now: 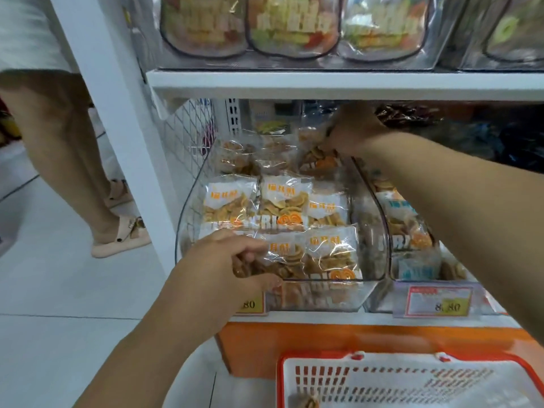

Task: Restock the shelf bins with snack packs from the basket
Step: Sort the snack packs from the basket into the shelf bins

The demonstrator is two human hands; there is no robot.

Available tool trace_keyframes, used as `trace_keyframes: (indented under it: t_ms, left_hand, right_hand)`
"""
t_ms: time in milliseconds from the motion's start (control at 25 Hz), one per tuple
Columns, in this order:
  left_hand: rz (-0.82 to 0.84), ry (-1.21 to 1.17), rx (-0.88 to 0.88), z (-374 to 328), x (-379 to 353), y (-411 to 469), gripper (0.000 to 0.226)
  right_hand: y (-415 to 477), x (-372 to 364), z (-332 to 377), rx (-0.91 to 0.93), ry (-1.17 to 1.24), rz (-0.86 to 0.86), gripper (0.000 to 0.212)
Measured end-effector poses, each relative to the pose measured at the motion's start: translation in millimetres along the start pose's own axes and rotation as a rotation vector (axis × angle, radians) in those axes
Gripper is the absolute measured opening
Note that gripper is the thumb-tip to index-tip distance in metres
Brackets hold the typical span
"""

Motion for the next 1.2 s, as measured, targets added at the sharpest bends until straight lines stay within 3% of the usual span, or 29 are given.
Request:
trace_keyframes:
  t_ms: [200,280,400,520,640,760,840,920,1040,1200]
  left_hand:
    - [0.017,-0.024,0.016,4,-1,0,0.041]
    - [0.016,-0.018,0.014,4,-1,-1,0.039]
    - [0.020,-0.028,0.002,4,-2,0,0.042]
    - [0.019,-0.056,-0.001,5,-2,0,0.048]
    - [-0.051,-0.031,-0.051,-4,3,-6,0.041]
    - [-0.160,0.012,-0.233,-42,-2,-29,0.028]
    - [-0.049,-0.012,-0.237,-54,-36,-46,0.025]
    - [0.211,-0.002,-0.144,-44,-103,-71,0.025]
    - [0.496,0.065,0.082,11,-197,-111,0.033]
    - [0.654,0.123,0.421,114,-288,-184,0.029]
  right_hand:
    - [7,1,7,0.117,-0.005,-0.041,0.054]
    - [8,0,11,0.217,-0.141,-0.076,0.056]
    - [11,-20,0,0.190,-0.329,0.020,0.051]
    - [10,-32,-13,0.136,-0.365,0.115,0.063]
    - [-15,-8,-18,0.089,-0.074,-0.002,0.070]
    - [-97,35,-26,0.126,0.248,-0.322,0.049]
    - [-172,48,-35,0.156,0.411,-0.497,0.031]
    - [-250,24,-58,0.112,0.553,-0.555,0.020]
    - [-332,-78,-95,-0.167,0.635,-0.332,0.018]
    - [-440,-278,-133,-0.521,0.553,0.625,0.026]
Point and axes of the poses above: each hand's wrist, its own y-axis towards the middle knuckle, its own x-axis out of the back of the hand, z = x × y, the point moved 9 cm from there along y, towards the middle knuckle, and after that the axes turned 10 degrees about -y, right-handed, at the moved point
